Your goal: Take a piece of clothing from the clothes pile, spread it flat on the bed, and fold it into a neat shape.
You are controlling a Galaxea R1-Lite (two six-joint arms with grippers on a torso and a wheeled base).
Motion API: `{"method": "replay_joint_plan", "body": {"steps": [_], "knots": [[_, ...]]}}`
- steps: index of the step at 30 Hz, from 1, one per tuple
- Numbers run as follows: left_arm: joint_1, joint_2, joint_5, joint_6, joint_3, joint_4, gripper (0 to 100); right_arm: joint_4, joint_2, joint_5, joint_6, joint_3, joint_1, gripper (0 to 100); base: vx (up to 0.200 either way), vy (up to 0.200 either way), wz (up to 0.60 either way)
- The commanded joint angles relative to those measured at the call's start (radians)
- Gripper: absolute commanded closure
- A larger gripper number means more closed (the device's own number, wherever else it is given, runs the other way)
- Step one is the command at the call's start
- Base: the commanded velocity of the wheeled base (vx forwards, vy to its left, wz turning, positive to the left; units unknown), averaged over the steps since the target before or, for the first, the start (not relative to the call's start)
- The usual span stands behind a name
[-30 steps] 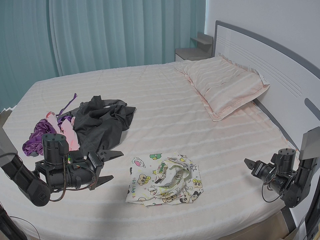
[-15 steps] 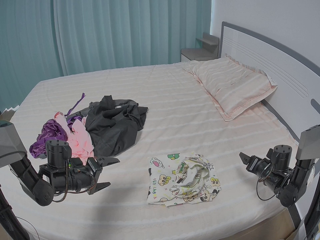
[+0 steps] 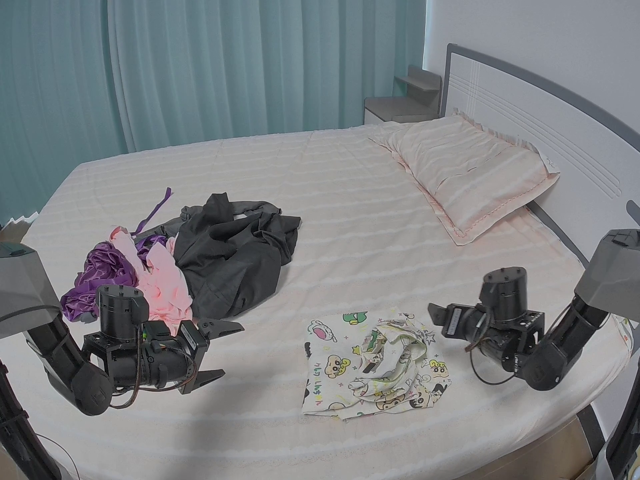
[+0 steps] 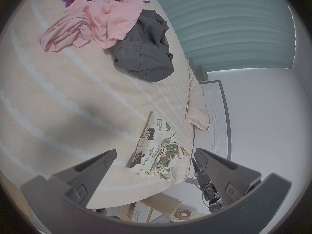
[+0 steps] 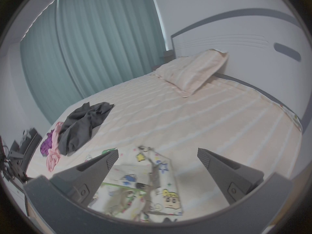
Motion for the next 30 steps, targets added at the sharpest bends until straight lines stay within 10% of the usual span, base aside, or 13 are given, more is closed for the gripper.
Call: {"method": "replay_joint_plan", "body": {"steps": [1, 13, 30], "knots": [[-0.004, 0.017, 0.001, 0.0, 0.008, -0.015, 0, 0.168, 0.047, -0.047, -0.052, -0.205, 0.157, 0, 0.0, 0.0, 0.0], [-0.006, 0.023, 0.001, 0.001, 0.008, -0.02, 0, 0.289, 0.247, -0.108, -0.148, -0.371, 0.274, 0, 0.0, 0.0, 0.0], [-0.01, 0.026, 0.002, 0.009, 0.008, -0.02, 0, 0.298, 0.244, -0.163, -0.259, -0.277, 0.22, 0, 0.0, 0.0, 0.0]]}}
